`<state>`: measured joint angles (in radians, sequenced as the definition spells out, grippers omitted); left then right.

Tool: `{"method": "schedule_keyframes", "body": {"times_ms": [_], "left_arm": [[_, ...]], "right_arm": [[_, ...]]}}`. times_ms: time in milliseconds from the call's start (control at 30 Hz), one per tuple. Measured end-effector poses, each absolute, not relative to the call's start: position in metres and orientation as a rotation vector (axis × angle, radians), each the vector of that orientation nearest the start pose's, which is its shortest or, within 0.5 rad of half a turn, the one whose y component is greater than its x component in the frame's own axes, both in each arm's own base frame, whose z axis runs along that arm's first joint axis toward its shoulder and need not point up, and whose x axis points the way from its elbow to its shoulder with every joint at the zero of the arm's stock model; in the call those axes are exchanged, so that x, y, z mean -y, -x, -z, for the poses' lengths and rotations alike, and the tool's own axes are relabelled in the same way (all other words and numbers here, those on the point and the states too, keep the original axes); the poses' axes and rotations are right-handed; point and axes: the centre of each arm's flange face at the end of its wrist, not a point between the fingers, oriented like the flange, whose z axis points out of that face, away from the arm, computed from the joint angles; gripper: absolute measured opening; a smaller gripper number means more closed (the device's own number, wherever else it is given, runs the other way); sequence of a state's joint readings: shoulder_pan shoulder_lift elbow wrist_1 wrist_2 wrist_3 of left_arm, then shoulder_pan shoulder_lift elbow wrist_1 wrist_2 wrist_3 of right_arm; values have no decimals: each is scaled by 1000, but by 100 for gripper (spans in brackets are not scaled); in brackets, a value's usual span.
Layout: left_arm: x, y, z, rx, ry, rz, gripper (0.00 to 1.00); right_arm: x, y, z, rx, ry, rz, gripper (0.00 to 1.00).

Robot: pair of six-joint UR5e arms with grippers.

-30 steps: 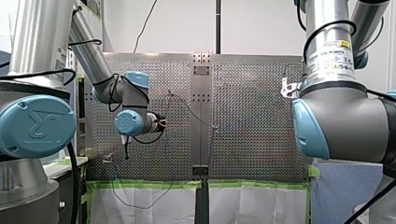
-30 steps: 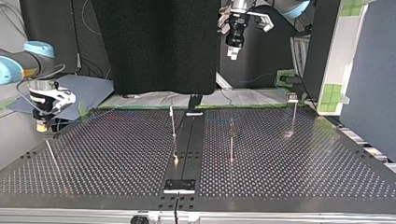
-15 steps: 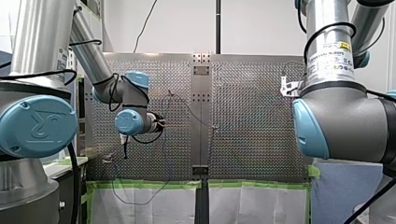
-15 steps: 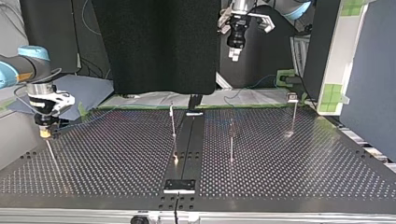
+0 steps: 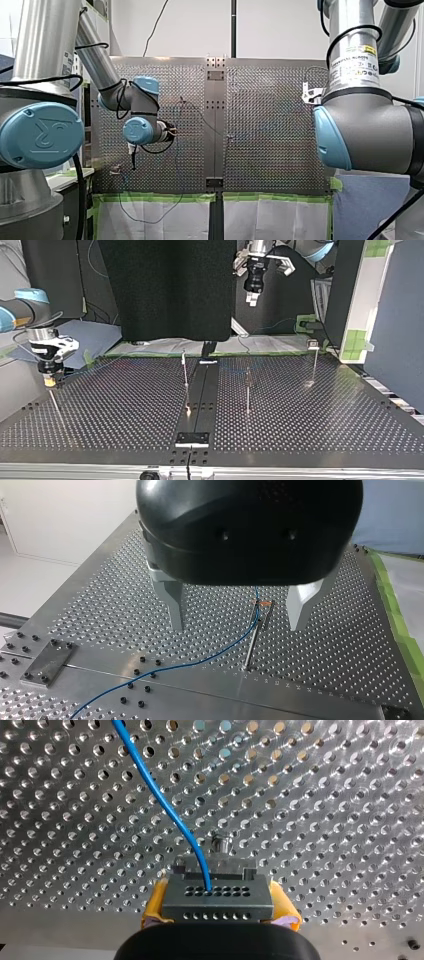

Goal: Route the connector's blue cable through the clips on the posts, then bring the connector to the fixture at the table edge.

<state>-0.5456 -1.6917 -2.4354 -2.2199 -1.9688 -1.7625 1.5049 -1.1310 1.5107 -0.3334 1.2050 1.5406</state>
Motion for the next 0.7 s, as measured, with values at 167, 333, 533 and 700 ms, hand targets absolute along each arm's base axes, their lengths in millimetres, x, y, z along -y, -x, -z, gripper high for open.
{"method": "schedule_keyframes", "body": {"times_ms": [167, 333, 533, 700], "left_arm": [[264, -254, -153, -1633, 18, 241, 100], [265, -255, -153, -1631, 18, 242, 100], [265, -256, -154, -1629, 19, 243, 100], [265, -257, -154, -1629, 19, 243, 100]], "right_arm": [[645, -122, -297, 1070, -1461, -1387, 0], [647, -120, -296, 1063, -1458, -1391, 0], [648, -121, -295, 1061, -1465, -1394, 0], [650, -121, -294, 1062, -1465, -1397, 0]]}}
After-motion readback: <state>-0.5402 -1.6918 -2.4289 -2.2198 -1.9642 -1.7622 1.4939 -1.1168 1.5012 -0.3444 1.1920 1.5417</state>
